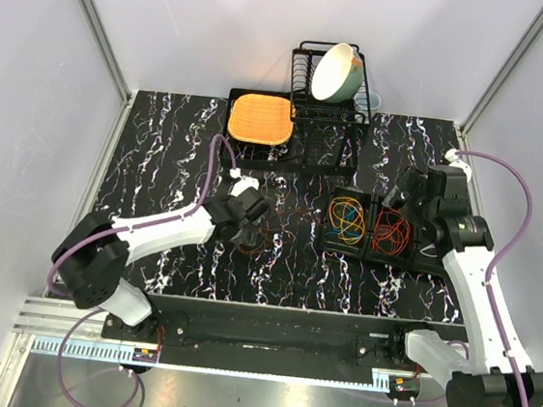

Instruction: Untangle the cables

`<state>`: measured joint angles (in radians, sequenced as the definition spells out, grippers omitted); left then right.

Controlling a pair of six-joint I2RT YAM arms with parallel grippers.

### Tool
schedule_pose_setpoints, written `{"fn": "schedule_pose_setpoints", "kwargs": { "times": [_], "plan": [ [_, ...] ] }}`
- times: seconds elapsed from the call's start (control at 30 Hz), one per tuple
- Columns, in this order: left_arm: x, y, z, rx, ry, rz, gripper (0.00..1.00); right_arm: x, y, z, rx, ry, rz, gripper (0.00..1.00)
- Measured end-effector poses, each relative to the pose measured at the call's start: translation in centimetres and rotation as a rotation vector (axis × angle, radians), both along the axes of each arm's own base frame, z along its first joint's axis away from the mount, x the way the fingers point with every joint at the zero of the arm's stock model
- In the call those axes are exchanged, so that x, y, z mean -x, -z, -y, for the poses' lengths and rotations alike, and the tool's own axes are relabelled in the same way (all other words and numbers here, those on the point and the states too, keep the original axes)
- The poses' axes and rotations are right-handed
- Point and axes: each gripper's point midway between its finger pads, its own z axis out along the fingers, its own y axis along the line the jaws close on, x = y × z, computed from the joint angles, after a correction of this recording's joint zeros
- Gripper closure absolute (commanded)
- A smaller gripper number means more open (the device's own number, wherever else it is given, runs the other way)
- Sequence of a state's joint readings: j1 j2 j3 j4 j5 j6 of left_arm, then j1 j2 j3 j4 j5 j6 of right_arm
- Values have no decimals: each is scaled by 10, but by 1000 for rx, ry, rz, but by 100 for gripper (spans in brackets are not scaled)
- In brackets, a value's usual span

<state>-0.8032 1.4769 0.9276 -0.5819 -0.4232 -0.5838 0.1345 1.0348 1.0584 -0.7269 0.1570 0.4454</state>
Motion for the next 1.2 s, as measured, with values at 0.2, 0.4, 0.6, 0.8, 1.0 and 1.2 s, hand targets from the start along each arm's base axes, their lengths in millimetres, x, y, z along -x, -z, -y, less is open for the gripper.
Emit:
{"fn": "schedule_pose_setpoints", "kwargs": {
  "times": [0.2,0.4,0.6,0.8,1.0,1.2],
  "plan": [
    [-3,15,2,-4,-54,-15,38,9,0,-7,-32,-37,5,0],
    [-5,25,4,-5,-79,-27,44,11,7,-12,-44,-56,-25,1],
    [-5,31,5,-3,-90,-29,50,10,12,-18,-63,-82,-50,0],
    [-4,42,3,-21,-104,-48,66,11,12,-21,-74,-97,-52,0],
    [-8,49,4,-11,-127,-45,100,11,12,-24,-86,-111,-55,0],
    [-11,47,0,-30,-129,-32,100,9,9,-32,-113,-141,-58,0]
  ]
}}
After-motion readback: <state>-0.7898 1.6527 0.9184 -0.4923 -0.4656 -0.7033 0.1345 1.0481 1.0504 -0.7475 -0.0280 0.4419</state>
